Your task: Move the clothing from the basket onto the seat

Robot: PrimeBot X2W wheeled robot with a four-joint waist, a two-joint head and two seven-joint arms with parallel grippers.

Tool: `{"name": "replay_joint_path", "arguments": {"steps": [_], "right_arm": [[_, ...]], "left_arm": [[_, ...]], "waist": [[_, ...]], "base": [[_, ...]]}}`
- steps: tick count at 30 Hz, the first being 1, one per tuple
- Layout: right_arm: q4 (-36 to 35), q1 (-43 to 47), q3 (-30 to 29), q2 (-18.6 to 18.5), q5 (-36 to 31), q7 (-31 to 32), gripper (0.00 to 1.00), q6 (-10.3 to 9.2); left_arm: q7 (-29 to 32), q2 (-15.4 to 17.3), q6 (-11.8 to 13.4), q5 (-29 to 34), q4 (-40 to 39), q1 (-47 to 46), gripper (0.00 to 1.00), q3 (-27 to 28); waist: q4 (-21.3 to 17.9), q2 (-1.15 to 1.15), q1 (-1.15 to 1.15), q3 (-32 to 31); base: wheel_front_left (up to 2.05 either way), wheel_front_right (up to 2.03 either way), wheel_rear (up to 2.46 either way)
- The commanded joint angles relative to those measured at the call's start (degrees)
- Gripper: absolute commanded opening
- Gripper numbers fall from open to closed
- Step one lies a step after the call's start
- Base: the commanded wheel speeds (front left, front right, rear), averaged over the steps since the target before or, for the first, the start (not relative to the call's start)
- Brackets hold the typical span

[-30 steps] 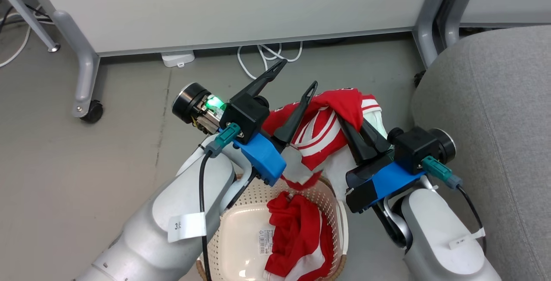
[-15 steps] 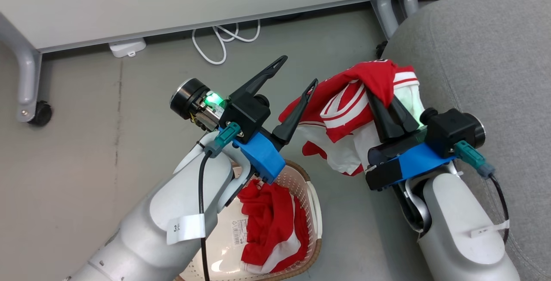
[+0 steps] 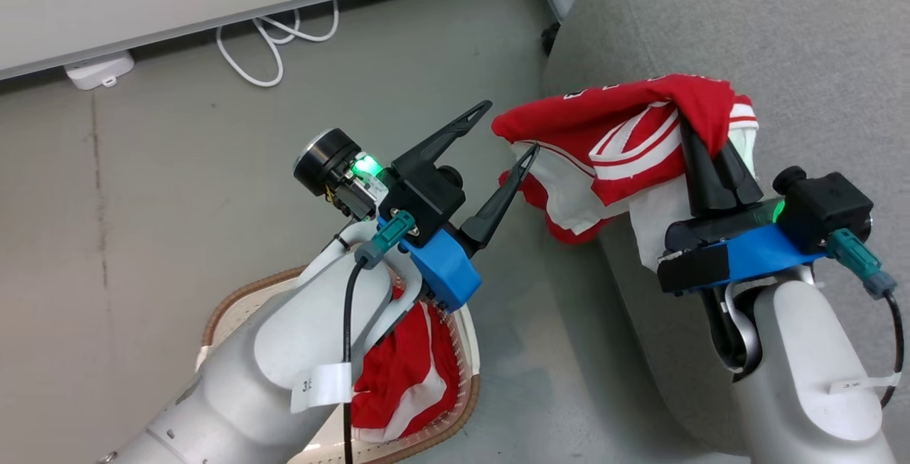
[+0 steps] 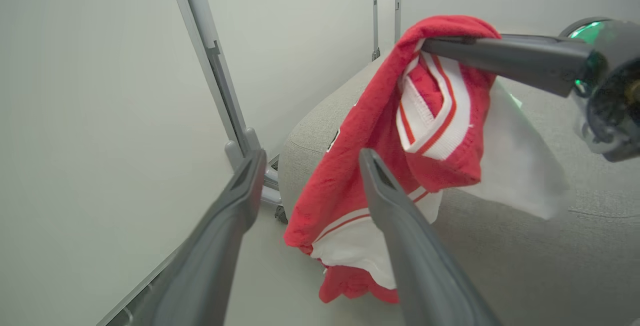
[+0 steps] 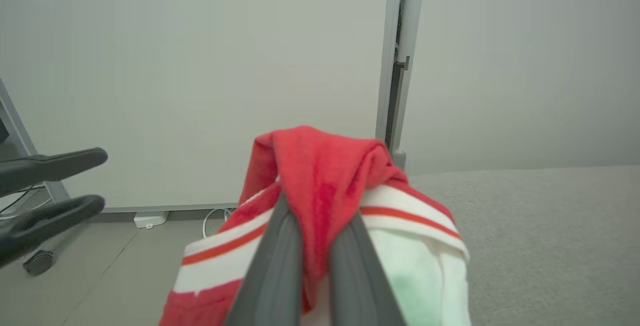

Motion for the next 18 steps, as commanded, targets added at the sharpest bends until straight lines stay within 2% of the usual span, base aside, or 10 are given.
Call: {"name": "replay_joint_path", "arguments": {"steps": [1, 11, 18], "right_arm": [[-0.83, 0.68, -0.57, -0.14, 0.35, -0.23, 0.0, 0.01], [-2.82, 2.93, -4.43, -0.14, 1.52, -0.23, 0.0, 0.01], [-3.8, 5.13, -6.52, -0.13, 2.18, -0.23, 0.0, 0.01]], "left_arm": [[0.17, 0.3, -0.23, 0.51, -0.31, -0.63, 1.0, -0.45], [1.74, 0.94, -0.64, 0.96, -1.6, -0.64, 1.0, -2.79], [2.05, 0.95, -0.73, 0.85, -2.12, -0.41, 1.0, -4.02]], "waist": [[-1.92, 0.0, -0.01, 1.1], [-7.27, 0.0, -0.01, 2.96], [-9.06, 0.0, -0.01, 3.9]], "base": [[0.0, 0.0, 0.0], [0.0, 0.0, 0.0], [0.0, 0.0, 0.0]]}}
